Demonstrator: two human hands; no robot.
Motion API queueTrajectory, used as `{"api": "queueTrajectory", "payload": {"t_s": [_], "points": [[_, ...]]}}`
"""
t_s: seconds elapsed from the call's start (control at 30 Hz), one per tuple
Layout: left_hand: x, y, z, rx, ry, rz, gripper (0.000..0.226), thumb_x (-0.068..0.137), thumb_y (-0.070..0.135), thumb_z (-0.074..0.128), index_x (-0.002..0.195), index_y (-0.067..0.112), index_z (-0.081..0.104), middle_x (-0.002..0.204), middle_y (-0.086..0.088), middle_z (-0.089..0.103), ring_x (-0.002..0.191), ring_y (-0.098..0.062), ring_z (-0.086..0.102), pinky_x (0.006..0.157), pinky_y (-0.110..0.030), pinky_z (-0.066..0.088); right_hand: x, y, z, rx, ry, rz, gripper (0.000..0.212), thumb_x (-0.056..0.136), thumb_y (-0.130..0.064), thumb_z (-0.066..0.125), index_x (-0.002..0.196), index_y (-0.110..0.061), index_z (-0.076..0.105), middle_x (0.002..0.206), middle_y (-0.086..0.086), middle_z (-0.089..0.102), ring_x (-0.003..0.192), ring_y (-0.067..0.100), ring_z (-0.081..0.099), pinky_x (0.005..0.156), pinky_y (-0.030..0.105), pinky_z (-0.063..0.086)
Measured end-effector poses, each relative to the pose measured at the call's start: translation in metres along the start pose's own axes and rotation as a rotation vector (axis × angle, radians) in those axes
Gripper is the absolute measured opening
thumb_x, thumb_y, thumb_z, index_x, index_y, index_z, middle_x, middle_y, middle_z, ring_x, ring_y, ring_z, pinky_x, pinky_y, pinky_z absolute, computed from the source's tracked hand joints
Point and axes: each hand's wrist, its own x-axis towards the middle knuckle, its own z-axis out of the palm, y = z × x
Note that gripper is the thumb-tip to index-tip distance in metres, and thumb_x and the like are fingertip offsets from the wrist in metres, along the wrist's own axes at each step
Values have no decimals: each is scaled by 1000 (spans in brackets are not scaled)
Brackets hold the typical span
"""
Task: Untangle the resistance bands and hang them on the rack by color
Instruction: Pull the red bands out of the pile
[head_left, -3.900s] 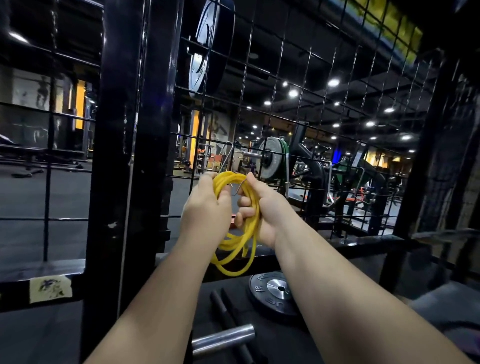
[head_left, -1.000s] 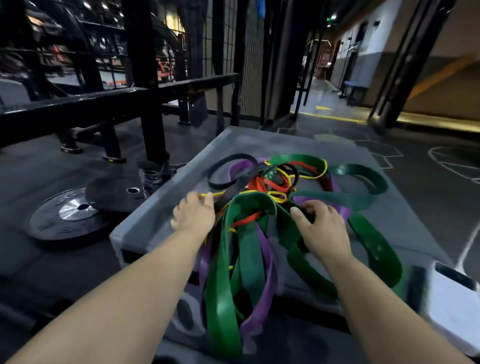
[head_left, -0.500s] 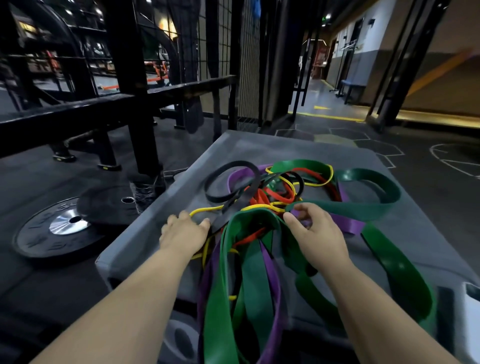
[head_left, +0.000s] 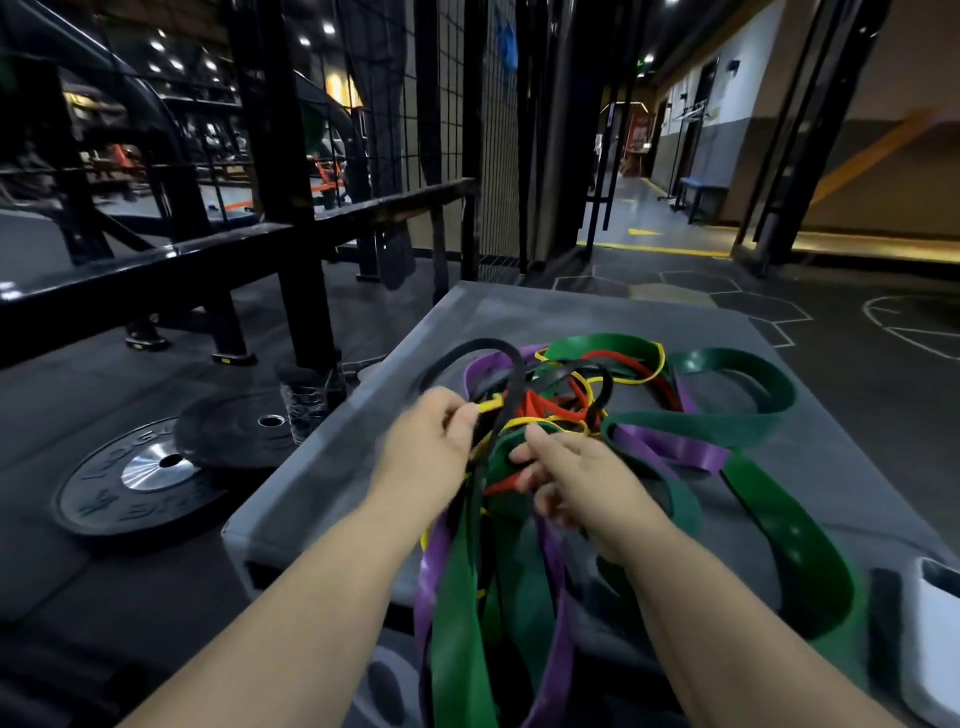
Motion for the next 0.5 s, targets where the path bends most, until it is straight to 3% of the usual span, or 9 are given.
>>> {"api": "queueTrajectory", "payload": {"t_s": [0.07,0.13,0.23,0.3,0.4,0.47,0.5], "points": [[-15,13,6,-122,-69,28,18,95,28,54,77,27,51,71,10,58,70,-4,55,58,-17,34,-7,-8,6,226,-166,194,55,98,-56,35,94,-9,65,70,5,65,49,13,59,45,21,42],[-30,20,17,-180,-153,79,18,93,24,57,76,29,51,74,7,62,72,-8,56,60,-13,37,-11,-11,7,365,-252,287,67,96,-63,28,96,-9,68,72,6,68,57,15,65,51,24,50],[-46,20,32,-141,-270,186,6,90,25,59,86,26,55,82,4,65,79,-13,61,74,-27,48,-5,-5,1,561,-208,377,61,91,-64,43,87,-9,69,78,10,70,69,23,68,62,31,55],[-50,16,37,-47,-287,271,10,87,26,61,97,25,61,89,11,59,88,-12,56,81,-30,46,-1,-1,-3,643,-167,384,43,88,-50,58,86,-8,67,78,10,65,74,24,63,71,34,52],[-52,8,39,134,-82,359,21,79,37,63,100,31,66,95,19,47,98,-6,42,90,-28,35,5,2,-10,751,-97,358,19,97,-16,51,95,-3,64,69,4,64,65,18,65,61,31,56],[-52,1,35,203,73,246,33,73,47,70,100,32,57,98,16,46,102,-12,42,87,-31,33,10,3,-18,833,-3,360,22,101,-10,44,92,-1,62,58,1,59,52,14,65,51,29,58],[-51,-6,33,262,72,121,49,70,53,74,106,31,50,104,13,45,108,-16,42,89,-33,33,13,6,-23,806,54,344,21,101,-10,44,90,-3,61,56,0,56,45,10,61,48,28,57]]}}
